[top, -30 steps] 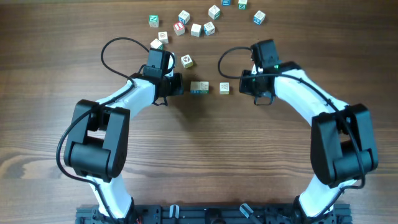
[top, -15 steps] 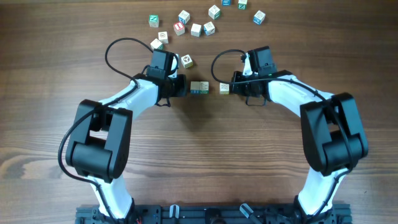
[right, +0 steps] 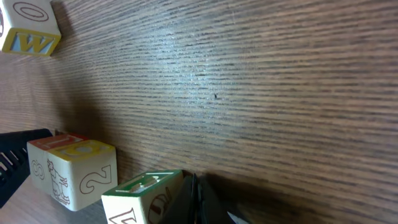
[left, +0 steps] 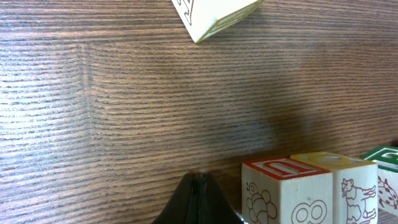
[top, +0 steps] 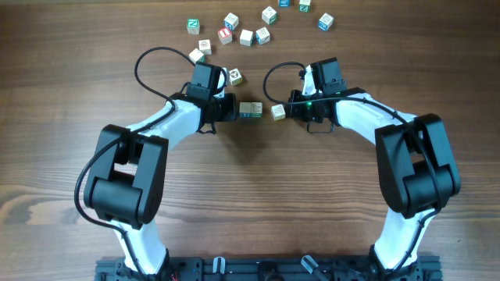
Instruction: Form a horizontal line
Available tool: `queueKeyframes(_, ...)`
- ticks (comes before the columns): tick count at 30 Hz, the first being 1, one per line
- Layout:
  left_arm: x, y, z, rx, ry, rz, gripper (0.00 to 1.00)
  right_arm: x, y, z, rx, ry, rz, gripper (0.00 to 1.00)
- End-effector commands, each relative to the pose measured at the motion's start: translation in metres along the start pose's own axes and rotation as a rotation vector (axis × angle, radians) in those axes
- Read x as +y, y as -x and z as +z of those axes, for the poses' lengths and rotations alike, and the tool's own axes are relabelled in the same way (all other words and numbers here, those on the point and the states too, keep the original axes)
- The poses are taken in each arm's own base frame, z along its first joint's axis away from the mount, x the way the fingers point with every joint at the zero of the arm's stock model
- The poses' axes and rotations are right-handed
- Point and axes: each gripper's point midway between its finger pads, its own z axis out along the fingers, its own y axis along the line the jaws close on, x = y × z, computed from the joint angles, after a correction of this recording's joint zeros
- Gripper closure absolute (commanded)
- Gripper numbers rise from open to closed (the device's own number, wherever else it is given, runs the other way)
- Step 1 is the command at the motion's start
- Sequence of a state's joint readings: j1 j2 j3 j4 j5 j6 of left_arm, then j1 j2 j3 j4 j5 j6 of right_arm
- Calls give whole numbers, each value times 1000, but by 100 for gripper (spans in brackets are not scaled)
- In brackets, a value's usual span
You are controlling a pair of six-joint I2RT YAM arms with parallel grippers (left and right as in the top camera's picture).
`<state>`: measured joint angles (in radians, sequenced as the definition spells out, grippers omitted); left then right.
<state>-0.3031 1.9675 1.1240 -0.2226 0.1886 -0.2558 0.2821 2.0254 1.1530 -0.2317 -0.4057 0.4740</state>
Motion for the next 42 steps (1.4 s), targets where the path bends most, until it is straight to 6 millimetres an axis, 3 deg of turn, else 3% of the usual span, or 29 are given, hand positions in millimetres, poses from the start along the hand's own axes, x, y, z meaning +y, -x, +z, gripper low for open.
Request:
queueKeyframes(1,4,-10,9,28,11,7,96,-37,-42,24,118,-107,121,96)
queueKeyframes(18,4,-10,9,28,11,7,96,-19,-50,30,138,-74,207,95)
queueKeyframes(25,4,-10,9,28,11,7,96,-24,-48,29,122,-105,211,96)
queueKeyframes(34,4,-10,9,29,11,7,96,-33,-77,20,221,-190,259,95)
queueKeyframes(42,4,-10,9,28,11,7,96,-15,-94,25,271,-162,215,95)
